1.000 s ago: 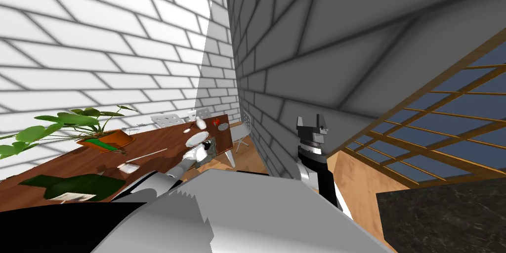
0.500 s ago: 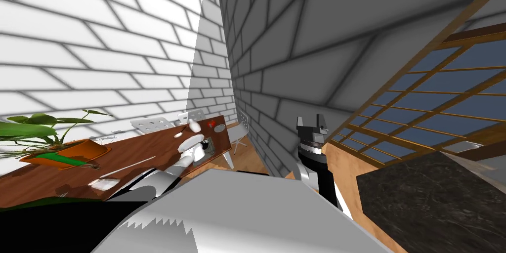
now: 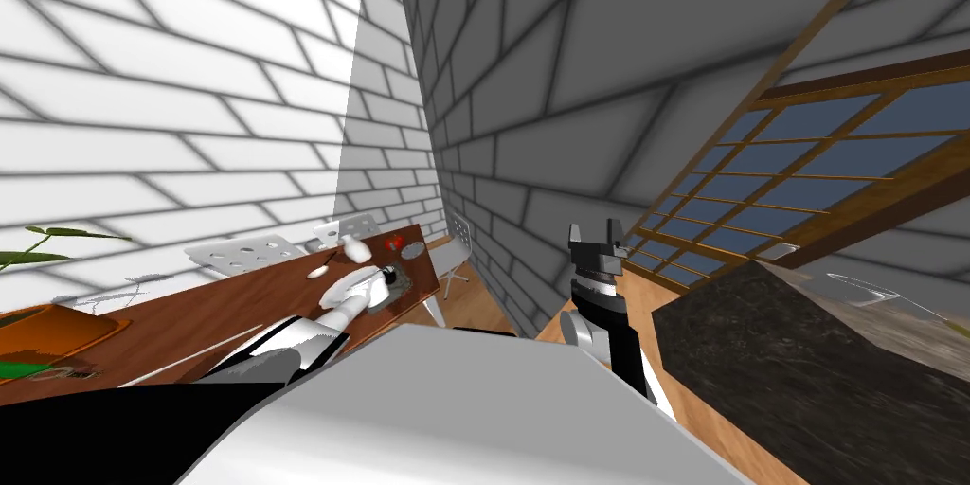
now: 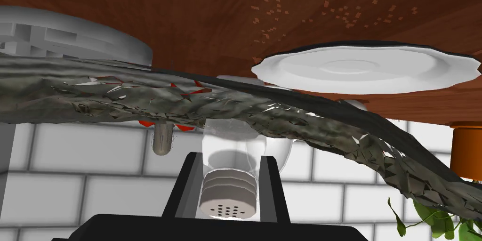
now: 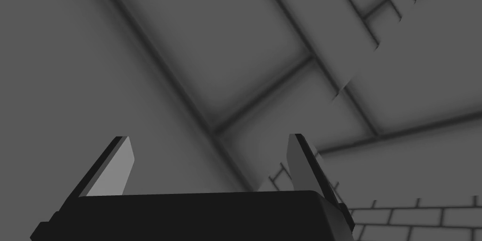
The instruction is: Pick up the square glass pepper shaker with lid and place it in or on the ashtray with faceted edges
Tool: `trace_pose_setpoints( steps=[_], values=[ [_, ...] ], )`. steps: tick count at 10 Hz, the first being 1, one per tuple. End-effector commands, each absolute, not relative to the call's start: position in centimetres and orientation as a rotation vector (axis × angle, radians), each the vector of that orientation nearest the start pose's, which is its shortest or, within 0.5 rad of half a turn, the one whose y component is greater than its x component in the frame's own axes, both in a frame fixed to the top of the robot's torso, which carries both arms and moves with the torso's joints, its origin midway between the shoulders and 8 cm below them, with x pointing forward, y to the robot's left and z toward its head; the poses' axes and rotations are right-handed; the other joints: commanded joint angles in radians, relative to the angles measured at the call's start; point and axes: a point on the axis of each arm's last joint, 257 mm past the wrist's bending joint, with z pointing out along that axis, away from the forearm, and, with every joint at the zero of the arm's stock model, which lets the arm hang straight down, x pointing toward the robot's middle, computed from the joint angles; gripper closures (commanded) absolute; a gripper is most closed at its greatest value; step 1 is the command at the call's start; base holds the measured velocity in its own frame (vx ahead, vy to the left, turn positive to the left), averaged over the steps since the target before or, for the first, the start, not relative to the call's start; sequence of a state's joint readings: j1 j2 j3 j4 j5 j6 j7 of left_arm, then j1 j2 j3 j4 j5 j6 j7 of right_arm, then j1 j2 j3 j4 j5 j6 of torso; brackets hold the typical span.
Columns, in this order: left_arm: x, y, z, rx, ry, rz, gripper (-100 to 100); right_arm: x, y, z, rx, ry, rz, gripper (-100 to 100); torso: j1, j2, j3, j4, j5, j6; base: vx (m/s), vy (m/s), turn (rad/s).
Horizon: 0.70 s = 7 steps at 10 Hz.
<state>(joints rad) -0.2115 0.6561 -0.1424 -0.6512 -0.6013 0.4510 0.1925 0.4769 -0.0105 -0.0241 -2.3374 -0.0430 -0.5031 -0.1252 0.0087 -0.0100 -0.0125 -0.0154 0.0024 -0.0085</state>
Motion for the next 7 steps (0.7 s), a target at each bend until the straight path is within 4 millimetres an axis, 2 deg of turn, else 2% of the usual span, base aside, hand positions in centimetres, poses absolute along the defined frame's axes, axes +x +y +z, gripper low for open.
trace_pose_setpoints(
  steps=[1,3,5,7],
  values=[
    [36.8,68.2,-42.1,-1.097,1.892,0.584,100,33.0,-28.5,5.8,0.649,0.505,1.451,0,0.0,0.0,0.0,0.0,0.0,0.0,0.0,0.012,-0.143],
    [36.0,69.8,-41.2,-1.141,1.844,0.607,100,33.0,-28.5,5.8,0.648,0.505,1.451,0,0.0,0.0,0.001,0.002,-0.001,0.006,-0.006,0.055,-0.386],
    [35.8,70.4,-40.9,-1.165,1.818,0.611,100,33.0,-28.5,5.8,0.649,0.505,1.451,0,0.0,-0.002,0.0,0.002,-0.001,0.005,0.011,0.054,-0.161],
    [35.4,71.3,-40.3,-1.197,1.779,0.617,100,33.0,-28.5,5.8,0.648,0.505,1.451,0,0.0,-0.001,0.001,0.003,-0.001,0.007,0.009,0.065,-0.304]
  ],
)
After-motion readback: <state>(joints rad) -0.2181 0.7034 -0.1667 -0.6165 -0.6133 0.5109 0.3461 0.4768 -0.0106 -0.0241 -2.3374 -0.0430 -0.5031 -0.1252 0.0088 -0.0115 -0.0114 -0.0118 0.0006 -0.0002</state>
